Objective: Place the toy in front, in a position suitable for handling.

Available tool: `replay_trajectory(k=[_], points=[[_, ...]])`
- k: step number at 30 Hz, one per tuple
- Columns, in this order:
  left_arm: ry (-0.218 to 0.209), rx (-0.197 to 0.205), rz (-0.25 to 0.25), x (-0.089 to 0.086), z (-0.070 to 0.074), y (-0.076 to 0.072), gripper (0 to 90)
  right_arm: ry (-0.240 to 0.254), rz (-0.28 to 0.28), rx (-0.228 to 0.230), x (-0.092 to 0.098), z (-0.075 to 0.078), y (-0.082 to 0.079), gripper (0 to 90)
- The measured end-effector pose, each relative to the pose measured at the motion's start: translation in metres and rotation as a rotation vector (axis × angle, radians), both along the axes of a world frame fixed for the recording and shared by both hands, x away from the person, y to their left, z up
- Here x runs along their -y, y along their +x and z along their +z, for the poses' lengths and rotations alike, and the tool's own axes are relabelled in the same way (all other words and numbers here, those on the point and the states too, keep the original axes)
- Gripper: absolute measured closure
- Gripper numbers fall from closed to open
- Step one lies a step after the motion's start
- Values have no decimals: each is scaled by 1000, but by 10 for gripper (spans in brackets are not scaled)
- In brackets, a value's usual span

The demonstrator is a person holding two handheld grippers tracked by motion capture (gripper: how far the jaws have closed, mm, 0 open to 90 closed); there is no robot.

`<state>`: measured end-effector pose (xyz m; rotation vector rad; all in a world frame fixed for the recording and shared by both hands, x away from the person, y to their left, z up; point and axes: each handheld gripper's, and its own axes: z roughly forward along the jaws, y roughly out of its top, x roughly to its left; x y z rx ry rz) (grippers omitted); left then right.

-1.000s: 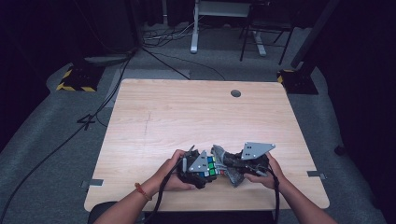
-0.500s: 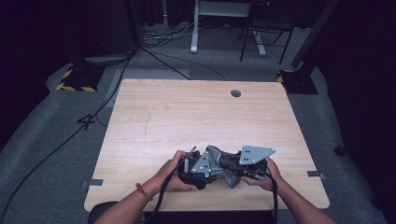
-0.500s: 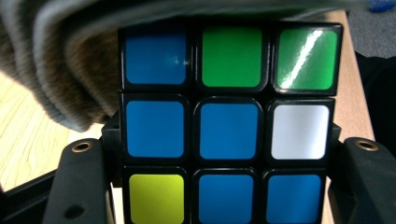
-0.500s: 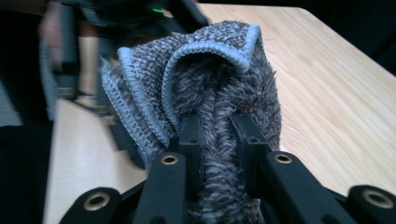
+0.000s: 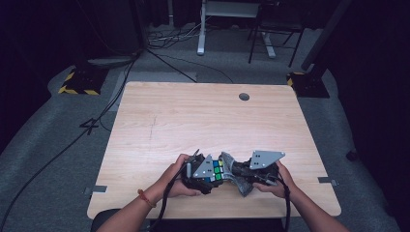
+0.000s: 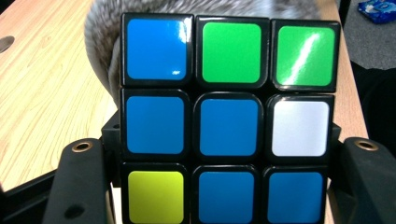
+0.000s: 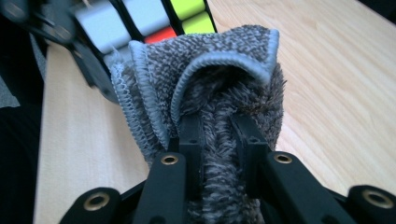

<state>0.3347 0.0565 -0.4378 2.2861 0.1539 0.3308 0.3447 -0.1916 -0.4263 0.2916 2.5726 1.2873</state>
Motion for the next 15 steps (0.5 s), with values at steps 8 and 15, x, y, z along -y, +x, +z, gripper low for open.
replay_trajectory(k=[8,15], points=[[48,-24,-8,9,-9,2,334,29,55,34,-8,13,-12,767],[47,-19,-29,10,-8,-1,335,37,-18,43,-7,7,1,766]])
